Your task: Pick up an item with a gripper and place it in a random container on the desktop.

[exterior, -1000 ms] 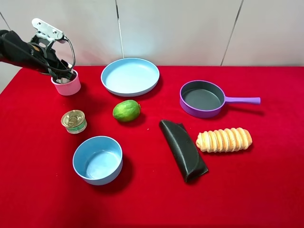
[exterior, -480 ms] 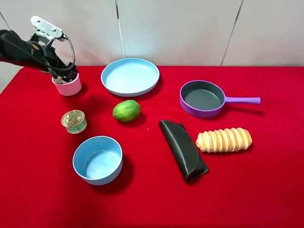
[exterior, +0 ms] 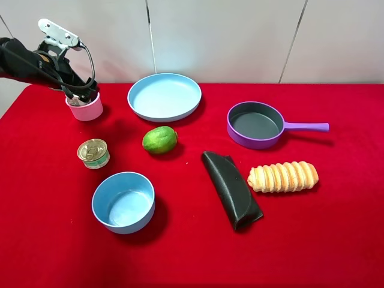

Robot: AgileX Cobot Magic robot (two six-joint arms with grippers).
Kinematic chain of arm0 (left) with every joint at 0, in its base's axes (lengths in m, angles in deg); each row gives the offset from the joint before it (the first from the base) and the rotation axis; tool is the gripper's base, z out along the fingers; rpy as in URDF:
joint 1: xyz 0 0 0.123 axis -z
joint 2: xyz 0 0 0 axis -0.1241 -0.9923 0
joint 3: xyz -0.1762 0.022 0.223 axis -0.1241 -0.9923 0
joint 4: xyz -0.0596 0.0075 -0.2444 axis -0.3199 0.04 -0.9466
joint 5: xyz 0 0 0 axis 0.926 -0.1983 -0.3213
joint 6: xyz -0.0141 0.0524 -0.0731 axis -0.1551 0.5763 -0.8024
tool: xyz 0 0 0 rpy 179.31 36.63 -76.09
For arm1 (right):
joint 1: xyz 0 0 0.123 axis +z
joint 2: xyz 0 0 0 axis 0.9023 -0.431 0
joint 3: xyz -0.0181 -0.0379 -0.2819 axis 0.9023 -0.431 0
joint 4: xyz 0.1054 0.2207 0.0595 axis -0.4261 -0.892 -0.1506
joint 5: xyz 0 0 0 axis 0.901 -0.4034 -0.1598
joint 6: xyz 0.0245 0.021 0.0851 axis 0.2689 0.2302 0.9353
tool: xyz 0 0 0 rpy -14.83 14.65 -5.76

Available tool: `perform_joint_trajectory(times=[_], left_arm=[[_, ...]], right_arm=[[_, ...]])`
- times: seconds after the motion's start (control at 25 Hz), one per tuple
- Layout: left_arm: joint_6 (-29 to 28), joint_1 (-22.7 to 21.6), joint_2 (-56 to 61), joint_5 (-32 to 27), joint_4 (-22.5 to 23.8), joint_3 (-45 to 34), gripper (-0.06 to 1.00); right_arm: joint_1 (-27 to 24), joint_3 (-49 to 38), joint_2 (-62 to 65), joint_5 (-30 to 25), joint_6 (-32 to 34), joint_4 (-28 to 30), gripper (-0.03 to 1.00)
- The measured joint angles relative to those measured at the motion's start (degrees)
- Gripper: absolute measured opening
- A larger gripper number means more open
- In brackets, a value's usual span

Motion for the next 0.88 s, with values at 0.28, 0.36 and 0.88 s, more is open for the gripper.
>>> perform_joint_trajectory(times=[0.28,0.36,0.88], left_arm=[[0.0,0.0,1.61,-0.22,0.0,-0.02,0.99],[0.0,0.0,3.33,-1.22,0.0,-0.02,0.99],[-3.34,1.56,20.89,-21.36,0.0,-0.02,0.99]], right_arm=[[0.0,0.0,0.0,0.0,0.0,0.0,0.69],[0.0,0.0,0.0,0.0,0.0,0.0,0.69],[0.0,0.0,0.0,0.0,0.0,0.0,0.69]])
